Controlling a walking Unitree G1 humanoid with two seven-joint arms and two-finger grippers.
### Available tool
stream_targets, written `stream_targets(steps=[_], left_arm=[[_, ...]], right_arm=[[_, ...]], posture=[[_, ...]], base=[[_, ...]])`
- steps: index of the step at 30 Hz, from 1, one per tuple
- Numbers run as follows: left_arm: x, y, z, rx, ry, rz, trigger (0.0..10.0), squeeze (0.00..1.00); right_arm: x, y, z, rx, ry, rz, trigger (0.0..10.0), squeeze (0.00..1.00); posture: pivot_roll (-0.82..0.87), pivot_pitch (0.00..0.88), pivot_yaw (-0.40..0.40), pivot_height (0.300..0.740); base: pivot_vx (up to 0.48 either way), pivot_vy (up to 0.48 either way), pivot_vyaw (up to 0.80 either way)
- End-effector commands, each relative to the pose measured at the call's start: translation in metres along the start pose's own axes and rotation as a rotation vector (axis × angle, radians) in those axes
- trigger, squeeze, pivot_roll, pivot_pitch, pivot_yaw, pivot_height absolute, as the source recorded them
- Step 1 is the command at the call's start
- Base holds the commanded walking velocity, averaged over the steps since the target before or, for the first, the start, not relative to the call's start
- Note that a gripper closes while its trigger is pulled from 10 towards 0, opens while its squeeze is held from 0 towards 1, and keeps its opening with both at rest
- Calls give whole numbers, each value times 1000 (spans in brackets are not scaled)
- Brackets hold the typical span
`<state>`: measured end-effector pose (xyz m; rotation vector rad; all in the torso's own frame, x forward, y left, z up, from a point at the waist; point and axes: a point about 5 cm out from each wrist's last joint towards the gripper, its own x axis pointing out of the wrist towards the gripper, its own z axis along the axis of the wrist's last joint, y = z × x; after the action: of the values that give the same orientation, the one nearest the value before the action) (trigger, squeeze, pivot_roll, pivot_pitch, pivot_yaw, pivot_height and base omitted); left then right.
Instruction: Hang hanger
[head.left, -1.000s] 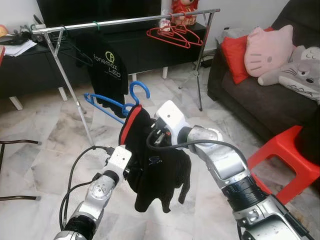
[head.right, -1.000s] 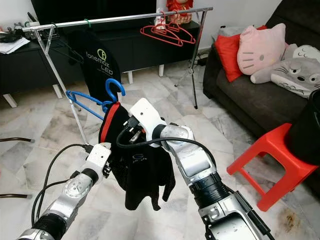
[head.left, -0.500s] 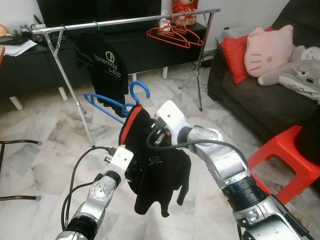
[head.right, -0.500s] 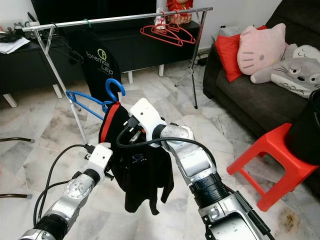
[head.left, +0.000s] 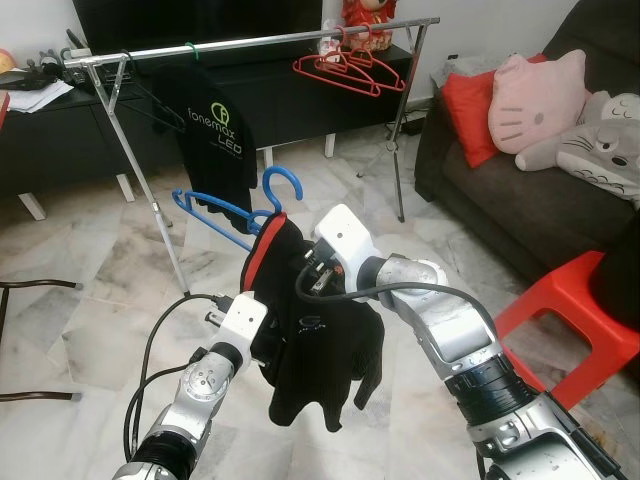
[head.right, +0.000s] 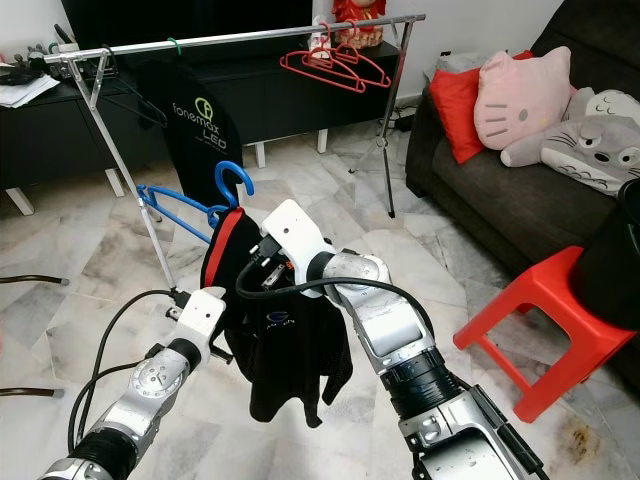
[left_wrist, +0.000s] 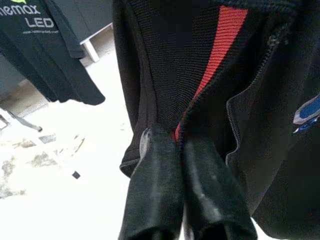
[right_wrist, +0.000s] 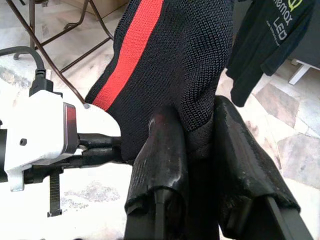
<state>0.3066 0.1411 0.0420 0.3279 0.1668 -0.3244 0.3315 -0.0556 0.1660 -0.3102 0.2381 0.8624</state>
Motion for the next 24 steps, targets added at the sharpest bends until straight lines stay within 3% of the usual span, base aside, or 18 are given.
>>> stream_targets(steps=[1,10,16,23,24], left_arm=[[2,1,0,-6,3,-5,0,0],[0,2,-2,-11,12,1,0,0],[-4,7,-8,3,30,15,0,0],[-6,4,-15,-2,71,6,118,0],[-7,4,-16,0,79,0,3137,0]], right_arm=[[-5,-4,10,-10,-47,-13,0,0],[-16,-12,-2,-29,-15,-12,0,0],[-40,-31,-43,-27,108,-10,0,0],[-58,-28,-76,56,135,95,0,0],[-61,-29,-82,60,157,93,0,0]], posture=[[-76,0,-63,740],[-78,0,-62,740],[-80,0,-62,740],[-86,0,-60,740],[-84,0,-60,740]], base=[[0,0,0],[0,0,0],[0,0,0],[0,0,0],[0,0,0]])
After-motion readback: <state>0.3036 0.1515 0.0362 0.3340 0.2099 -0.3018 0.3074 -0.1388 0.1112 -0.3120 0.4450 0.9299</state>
